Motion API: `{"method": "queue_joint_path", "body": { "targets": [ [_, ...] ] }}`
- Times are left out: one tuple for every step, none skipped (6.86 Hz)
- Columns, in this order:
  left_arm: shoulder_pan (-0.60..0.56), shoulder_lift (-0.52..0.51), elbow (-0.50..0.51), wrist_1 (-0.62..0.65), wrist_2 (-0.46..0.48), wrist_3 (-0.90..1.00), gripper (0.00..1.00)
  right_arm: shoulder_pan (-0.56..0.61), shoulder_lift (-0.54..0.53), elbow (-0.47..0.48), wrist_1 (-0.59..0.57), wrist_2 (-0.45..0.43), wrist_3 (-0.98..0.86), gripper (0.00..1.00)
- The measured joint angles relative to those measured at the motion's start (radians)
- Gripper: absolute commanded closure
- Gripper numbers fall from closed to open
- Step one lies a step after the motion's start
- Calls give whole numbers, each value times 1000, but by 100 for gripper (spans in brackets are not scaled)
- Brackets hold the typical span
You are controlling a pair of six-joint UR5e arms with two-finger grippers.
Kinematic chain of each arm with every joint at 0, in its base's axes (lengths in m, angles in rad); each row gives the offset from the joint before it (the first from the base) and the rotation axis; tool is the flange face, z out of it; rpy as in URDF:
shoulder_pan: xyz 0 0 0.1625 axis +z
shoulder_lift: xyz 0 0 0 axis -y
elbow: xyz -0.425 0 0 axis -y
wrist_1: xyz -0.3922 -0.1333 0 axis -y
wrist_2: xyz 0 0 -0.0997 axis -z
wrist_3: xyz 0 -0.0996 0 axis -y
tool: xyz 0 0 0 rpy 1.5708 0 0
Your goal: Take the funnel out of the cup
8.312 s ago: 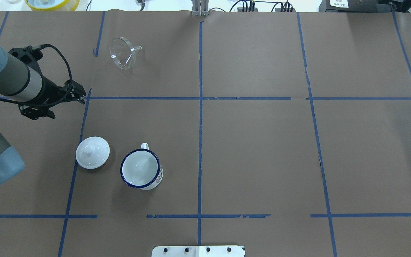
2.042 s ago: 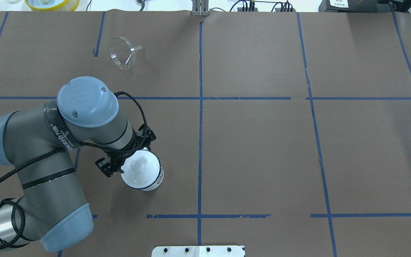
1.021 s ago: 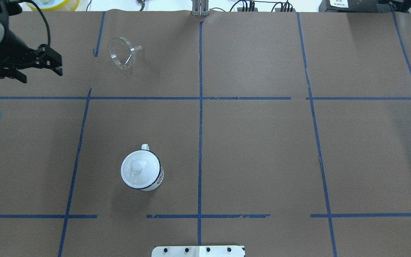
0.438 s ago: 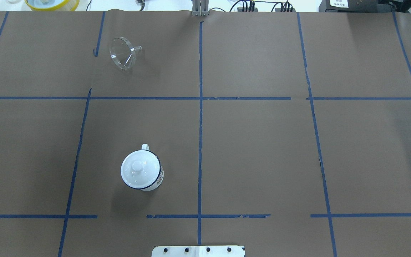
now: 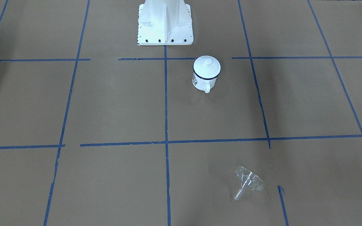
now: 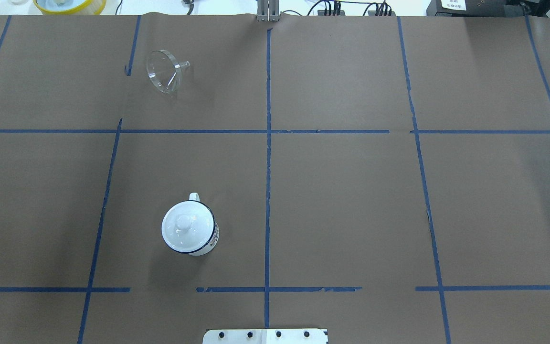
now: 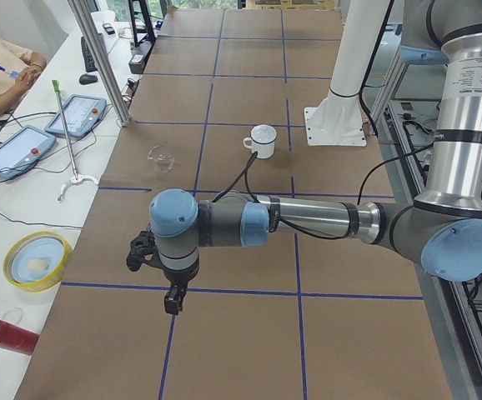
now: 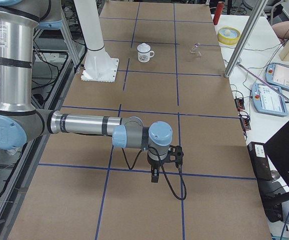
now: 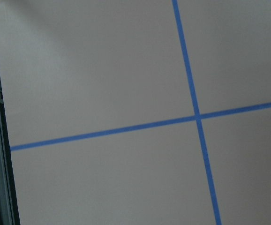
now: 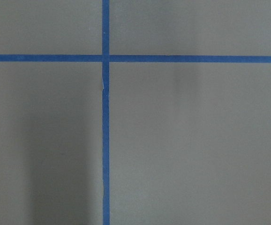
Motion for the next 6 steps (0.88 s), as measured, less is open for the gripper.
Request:
{"method": "queue_joint_path", "body": {
  "targets": [
    [6,8,-20,-12,-5,-53,0,0,0,0,0,0,0,0],
    [19,9,-31,-31,-23,-108,0,0,0,0,0,0,0,0],
    [25,14,-37,-42,-46,-132,0,0,0,-1,0,0,0,0],
    [27,15,-47,-46,-52,-139,0,0,0,0,0,0,0,0],
    [28,13,-66,-43,-50,-139,0,0,0,0,0,0,0,0],
    [28,13,-85,-39,-51,-138,0,0,0,0,0,0,0,0]
  ]
}}
